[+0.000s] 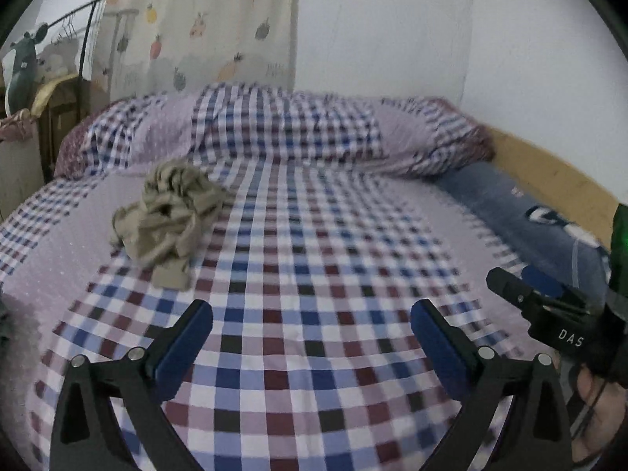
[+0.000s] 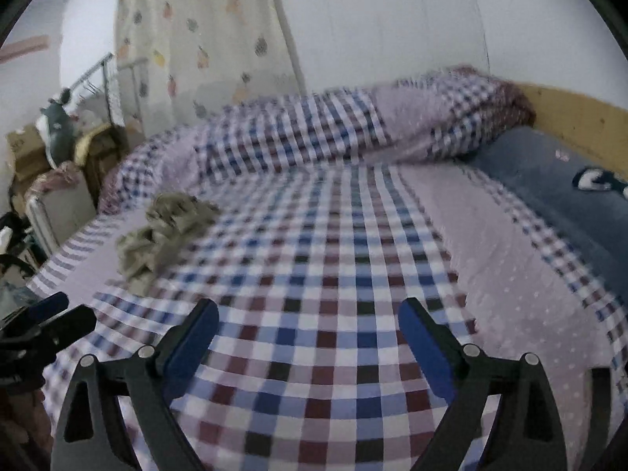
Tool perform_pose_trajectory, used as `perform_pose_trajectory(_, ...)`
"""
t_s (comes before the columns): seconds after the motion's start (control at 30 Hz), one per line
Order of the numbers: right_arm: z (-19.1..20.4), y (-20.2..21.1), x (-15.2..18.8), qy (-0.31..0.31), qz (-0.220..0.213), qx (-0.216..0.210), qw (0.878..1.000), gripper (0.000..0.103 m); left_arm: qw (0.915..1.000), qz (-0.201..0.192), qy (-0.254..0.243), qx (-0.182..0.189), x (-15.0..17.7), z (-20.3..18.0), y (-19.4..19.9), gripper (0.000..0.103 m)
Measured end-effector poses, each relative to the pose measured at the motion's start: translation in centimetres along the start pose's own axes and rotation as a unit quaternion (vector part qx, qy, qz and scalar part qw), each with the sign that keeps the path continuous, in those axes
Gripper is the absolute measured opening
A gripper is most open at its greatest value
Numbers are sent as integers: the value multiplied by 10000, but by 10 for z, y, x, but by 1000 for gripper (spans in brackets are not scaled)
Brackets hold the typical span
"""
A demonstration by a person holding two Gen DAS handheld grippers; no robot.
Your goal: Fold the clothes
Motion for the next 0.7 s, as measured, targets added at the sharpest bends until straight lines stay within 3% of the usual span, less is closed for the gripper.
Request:
perform_pose_trajectory(0.23, -20, -91, 47, -192, 982, 241, 9947, 96, 9985, 452, 239, -201, 33, 20, -88, 102)
perform_pose_trajectory(0.37, -25, -113, 61, -185, 1159, 280, 9927, 96, 9966, 746, 210, -267, 50, 23, -116, 102)
perform_pose_trajectory(0.57, -27, -149, 85, -50, 1772, 466, 9831, 96, 9939, 985, 118, -490, 60, 24, -131, 102)
perform_pose_trajectory(0.7, -26, -150, 89, 61, 1754, 615, 9825, 98, 9914, 1142, 57, -640, 68, 25, -141, 102)
Point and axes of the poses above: each gripper's, at about its wrist camera, not at the fingertips, and y roughly against the way its jaws point, z to its left, x to its underside, the point moved 6 cm from there along -y, roughly the way its jaws point, and after that the axes turned 3 degrees about y, right-handed, at the moved point
